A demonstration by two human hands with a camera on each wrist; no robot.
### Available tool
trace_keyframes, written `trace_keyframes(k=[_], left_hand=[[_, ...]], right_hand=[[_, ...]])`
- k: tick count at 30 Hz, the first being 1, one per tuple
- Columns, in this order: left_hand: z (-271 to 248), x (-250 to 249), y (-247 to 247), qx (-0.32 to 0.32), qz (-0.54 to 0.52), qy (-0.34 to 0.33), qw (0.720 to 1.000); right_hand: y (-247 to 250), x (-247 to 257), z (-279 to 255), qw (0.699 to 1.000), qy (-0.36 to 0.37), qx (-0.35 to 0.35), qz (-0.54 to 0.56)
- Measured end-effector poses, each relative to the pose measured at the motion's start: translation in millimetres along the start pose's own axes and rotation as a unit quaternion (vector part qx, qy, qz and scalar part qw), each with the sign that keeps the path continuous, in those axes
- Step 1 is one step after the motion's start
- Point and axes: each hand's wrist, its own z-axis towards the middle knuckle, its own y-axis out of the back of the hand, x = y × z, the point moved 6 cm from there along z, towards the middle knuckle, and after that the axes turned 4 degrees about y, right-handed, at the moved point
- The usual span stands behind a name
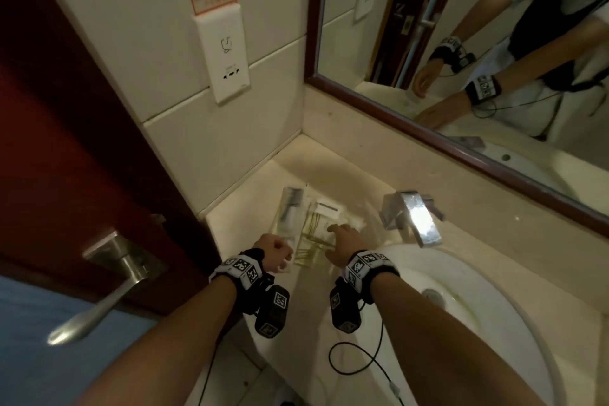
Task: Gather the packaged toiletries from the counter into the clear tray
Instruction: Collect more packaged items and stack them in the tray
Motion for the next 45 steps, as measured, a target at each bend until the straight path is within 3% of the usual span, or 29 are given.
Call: trace_keyframes(k=[9,18,26,30,40,45], left_hand=[[26.2,0.7,6.6,-0.004,0.011,0.010,1.000],[32.8,4.6,5.8,-0.013,-0.005,0.018,1.000],[41.8,-8.1,-8.3,-0.010,0.066,-0.001,0.998],[44.9,-25.7,-27.1,-0.035,0.163,-0.039,0.985],[59.8,-38.6,-69.2,-0.109,0.243,-0.050,0.963],[59.6,-35.6,-71.6,-0.087,0.236,-0.026,0.967]], right_hand=[[-11.4,-4.1,35.3,0.996,-0.012,-0.083,0.020],[0.8,-7.2,40.0,0.996,-0.010,-0.090,0.011],[43.9,-30.7,8.9,0.979,-0.036,-0.195,0.047],[58.3,-54.7,-5.4,0.976,-0.061,-0.197,0.063],[61.6,-73.1,-35.8,0.972,-0.033,-0.214,0.089],[54.9,-83.9,-42.8,0.965,-0.047,-0.217,0.137]])
